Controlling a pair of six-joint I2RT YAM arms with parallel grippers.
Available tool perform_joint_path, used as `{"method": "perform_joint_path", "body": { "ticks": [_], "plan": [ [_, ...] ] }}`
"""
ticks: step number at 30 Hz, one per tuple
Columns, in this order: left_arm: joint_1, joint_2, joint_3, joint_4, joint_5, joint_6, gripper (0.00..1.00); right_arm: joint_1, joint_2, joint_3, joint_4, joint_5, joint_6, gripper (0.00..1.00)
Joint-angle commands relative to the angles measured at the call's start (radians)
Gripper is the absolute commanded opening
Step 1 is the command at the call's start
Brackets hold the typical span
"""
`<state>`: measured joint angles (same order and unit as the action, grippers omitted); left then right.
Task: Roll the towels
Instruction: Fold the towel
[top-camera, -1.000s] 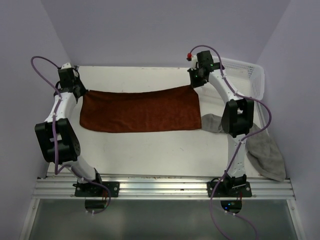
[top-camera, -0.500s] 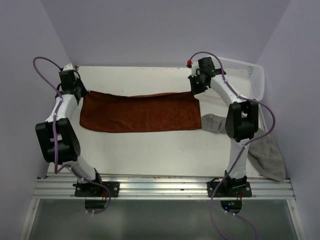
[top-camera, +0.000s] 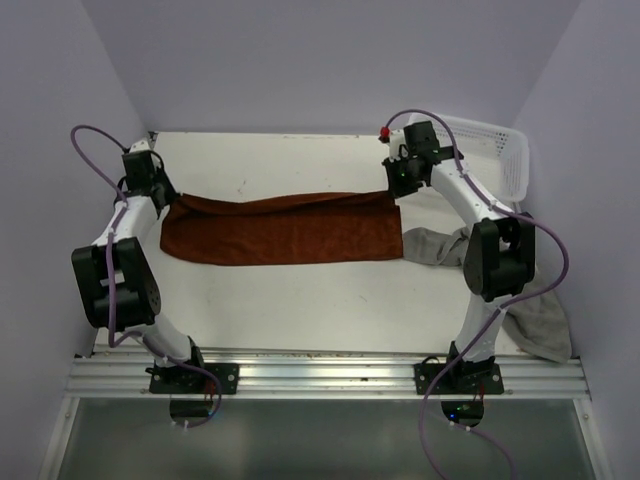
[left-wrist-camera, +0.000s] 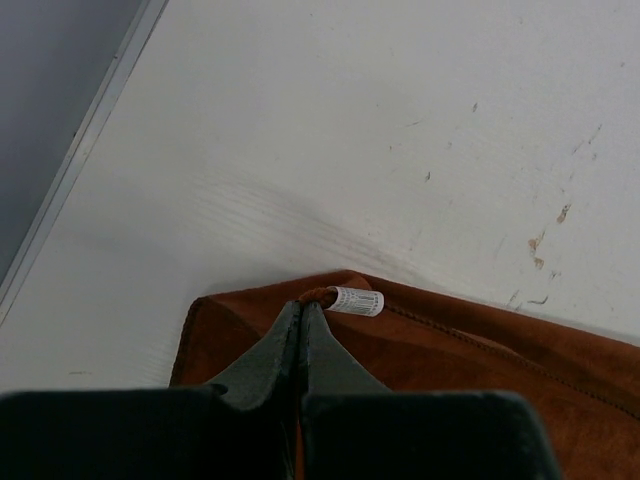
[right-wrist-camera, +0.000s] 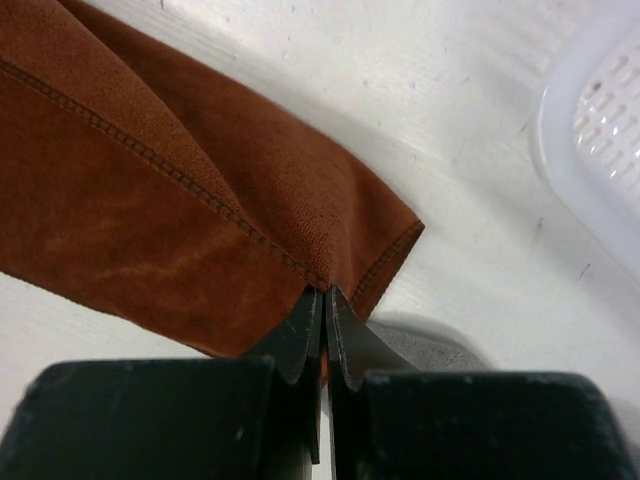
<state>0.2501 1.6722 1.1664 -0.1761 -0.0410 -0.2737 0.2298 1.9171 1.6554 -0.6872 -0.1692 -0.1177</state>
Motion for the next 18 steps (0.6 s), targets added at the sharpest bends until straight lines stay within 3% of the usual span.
{"method": "perform_joint_path", "body": {
  "ticks": [1,9,18],
  "plan": [
    [0.031,-0.060,-0.008,0.007,-0.037,-0.038,0.00,-0.001,-0.072,-0.052,0.015,0.036,-0.019,0.00],
    [0.110,-0.104,-0.070,-0.017,-0.014,-0.104,0.00,-0.001,-0.139,-0.150,0.026,0.048,-0.010,0.00],
    [0.123,-0.157,-0.119,-0.023,0.001,-0.113,0.00,-0.001,-0.207,-0.267,0.041,0.031,0.001,0.00]
  ]
}}
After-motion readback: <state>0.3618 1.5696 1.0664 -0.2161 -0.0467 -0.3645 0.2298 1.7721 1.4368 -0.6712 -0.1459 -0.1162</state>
